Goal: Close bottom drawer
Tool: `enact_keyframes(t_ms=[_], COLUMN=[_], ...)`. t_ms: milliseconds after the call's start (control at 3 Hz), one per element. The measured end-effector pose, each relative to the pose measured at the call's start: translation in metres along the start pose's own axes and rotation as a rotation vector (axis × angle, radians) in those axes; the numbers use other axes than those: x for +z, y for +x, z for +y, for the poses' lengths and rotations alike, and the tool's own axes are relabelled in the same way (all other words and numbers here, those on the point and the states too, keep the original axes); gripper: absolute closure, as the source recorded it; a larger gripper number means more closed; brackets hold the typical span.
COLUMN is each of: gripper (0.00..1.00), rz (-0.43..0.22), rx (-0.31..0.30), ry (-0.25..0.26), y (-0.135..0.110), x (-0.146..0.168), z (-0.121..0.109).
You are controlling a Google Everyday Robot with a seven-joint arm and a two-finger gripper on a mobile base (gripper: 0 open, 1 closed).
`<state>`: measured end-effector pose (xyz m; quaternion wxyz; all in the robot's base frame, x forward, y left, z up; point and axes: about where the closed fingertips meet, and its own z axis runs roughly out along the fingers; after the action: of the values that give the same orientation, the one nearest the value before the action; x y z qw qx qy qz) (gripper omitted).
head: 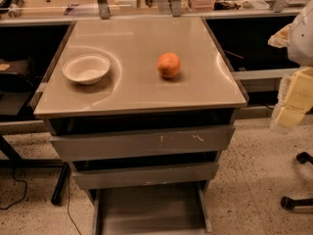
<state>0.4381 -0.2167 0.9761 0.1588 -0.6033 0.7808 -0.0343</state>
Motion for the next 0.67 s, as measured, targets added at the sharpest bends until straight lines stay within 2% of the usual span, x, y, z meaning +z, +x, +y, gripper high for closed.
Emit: enact_keyframes(t_ms=[333,667], gripper=[0.0,0.18], rz=[0.0,0.0], rx=[0.0,0.0], ry=[0.0,0.0], y=[0.0,0.0], x=[0.0,0.0], z=[0.0,0.0])
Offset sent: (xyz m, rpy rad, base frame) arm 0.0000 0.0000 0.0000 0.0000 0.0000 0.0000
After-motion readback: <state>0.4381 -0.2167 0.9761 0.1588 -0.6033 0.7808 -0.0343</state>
